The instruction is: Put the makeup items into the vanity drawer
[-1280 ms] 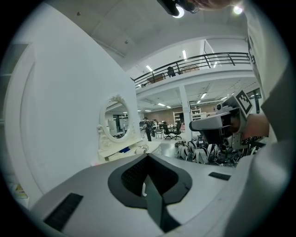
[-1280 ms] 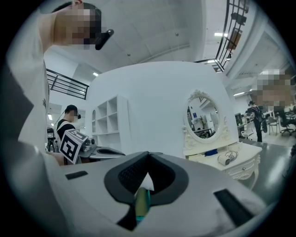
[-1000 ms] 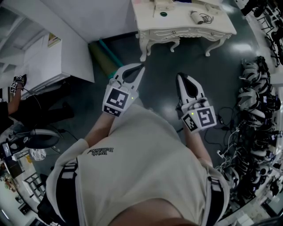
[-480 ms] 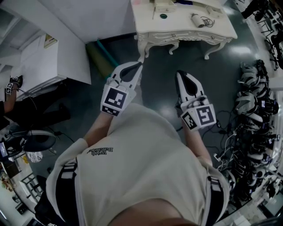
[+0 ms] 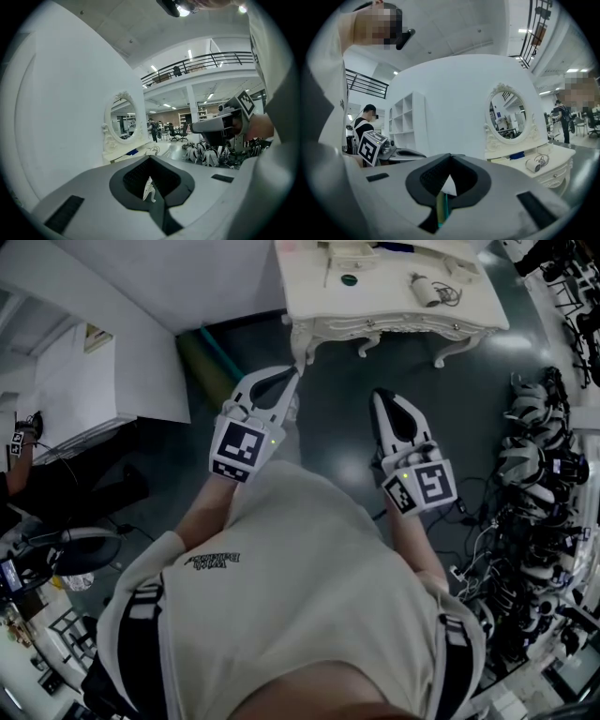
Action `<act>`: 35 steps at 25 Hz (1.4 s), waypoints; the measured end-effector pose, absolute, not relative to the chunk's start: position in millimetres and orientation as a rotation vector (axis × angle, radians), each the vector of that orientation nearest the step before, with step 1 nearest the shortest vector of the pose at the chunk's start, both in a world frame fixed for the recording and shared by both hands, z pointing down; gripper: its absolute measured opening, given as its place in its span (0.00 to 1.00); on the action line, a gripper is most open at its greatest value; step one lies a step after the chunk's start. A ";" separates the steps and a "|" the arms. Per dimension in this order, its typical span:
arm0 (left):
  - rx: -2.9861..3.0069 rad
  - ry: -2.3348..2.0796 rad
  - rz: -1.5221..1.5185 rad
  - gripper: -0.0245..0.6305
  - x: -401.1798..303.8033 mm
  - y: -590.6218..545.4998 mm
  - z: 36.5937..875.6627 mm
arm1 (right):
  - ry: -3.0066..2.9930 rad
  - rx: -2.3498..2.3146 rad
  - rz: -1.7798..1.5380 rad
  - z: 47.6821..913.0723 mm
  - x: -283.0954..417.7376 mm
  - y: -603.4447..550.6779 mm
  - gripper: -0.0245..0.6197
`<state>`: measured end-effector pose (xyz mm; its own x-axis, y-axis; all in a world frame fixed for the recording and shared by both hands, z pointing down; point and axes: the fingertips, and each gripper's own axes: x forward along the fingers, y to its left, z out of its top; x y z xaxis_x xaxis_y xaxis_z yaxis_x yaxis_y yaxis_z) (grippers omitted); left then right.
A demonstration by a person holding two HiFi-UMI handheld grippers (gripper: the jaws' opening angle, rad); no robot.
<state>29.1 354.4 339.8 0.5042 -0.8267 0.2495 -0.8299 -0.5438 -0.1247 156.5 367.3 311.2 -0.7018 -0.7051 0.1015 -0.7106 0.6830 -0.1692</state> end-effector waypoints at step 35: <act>2.821 -1.283 0.461 0.06 -65.3 -9.6 338.0 | -2.690 1.313 0.344 317.3 44.0 9.7 0.04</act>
